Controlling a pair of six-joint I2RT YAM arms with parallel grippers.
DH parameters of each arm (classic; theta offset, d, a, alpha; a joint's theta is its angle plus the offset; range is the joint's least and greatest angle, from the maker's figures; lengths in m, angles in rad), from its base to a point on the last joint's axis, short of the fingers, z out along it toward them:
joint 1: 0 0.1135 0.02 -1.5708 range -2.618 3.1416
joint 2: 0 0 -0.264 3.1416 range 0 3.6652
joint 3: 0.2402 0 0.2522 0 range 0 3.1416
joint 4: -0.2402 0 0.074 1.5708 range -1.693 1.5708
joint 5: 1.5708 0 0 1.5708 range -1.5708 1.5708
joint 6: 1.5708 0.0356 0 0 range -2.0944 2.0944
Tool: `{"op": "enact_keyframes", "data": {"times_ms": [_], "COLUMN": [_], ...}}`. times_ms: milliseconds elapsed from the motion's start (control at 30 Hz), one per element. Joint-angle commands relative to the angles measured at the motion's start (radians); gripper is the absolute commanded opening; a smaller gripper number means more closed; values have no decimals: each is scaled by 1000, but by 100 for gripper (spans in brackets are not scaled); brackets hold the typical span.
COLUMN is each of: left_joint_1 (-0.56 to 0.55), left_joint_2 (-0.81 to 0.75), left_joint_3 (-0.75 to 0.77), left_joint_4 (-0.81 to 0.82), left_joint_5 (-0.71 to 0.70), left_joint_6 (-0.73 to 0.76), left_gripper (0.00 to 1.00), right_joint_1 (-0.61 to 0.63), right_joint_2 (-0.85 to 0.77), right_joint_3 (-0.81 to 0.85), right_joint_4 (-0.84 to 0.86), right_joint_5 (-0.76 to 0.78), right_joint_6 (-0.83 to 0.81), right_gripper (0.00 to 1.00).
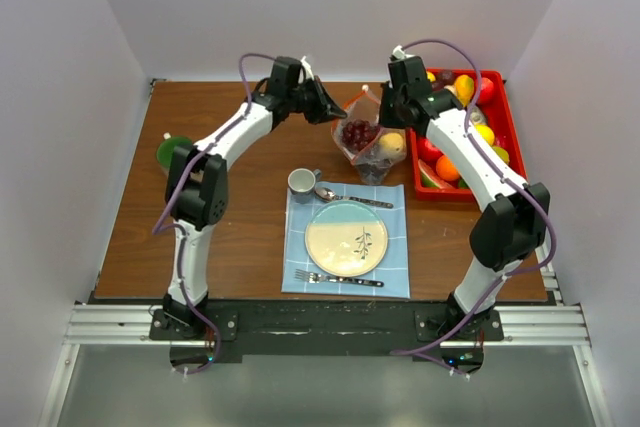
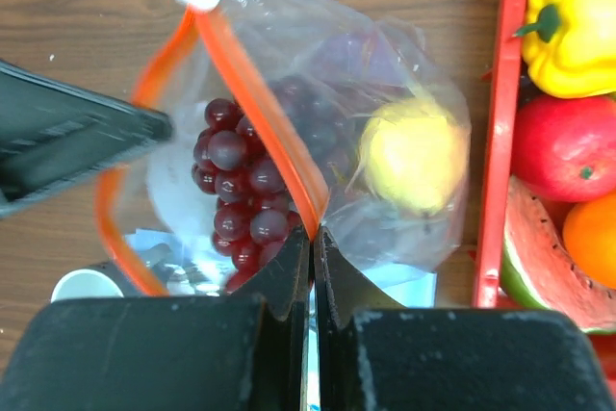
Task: Place the food in the zip-top bag and seal the zipper
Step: Adjust the zipper food storage bag at the center of the board.
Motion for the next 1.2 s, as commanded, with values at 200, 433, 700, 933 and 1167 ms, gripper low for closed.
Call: {"op": "enact_keyframes", "data": {"times_ms": [200,433,700,933,1167], "left_joint_1": [22,107,116,108,42], "left_joint_2": [-66,-45,34,103,51], "left_joint_3": [259,463,479,483,309], "left_joint_4": [-161,-235,-247,-287,-112], "left_joint_5": [-49,-41,3,2,10], "left_joint_6": [66,126,187,250,178], "left_gripper": [0,0,0,0,0], "right_joint_1": [42,106,99,95,94], "right_joint_2": [5,42,97,195,43], "right_joint_3": [159,267,273,293,204], "right_joint_4": [-74,-62,1,-25,-25], "right_joint_5": [12,-34,-132,-161,-43], "right_joint_6": [-14,15,62,39,3], "right_gripper": [0,0,0,12,56]}}
